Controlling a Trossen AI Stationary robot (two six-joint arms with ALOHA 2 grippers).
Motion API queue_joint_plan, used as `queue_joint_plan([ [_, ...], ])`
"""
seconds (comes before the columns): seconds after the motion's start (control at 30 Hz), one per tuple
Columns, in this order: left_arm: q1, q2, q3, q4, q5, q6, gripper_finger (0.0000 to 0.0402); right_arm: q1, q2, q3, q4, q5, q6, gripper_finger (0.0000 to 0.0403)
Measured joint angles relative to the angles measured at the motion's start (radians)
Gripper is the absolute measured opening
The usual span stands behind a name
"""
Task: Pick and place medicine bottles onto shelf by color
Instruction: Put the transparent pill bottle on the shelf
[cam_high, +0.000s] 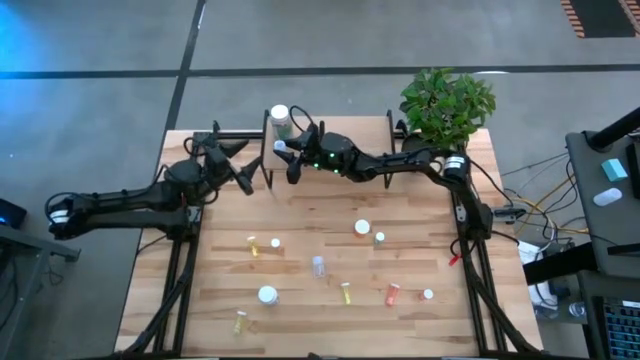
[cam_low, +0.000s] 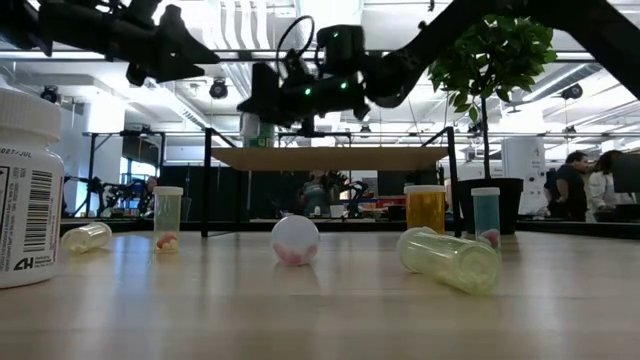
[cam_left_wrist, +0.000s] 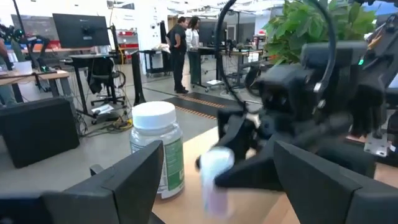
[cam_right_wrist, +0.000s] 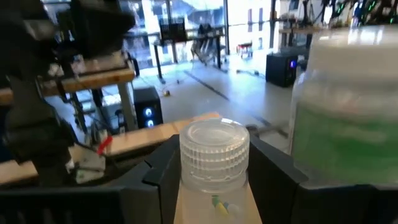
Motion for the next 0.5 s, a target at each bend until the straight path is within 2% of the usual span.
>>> queue_joint_plan([
  [0.5, 0.001, 0.035, 0.000, 0.001, 0.007, -0.005, 0.0286, -0.025, 0.023, 0.024, -0.062, 0.027, -0.013, 0.0155],
])
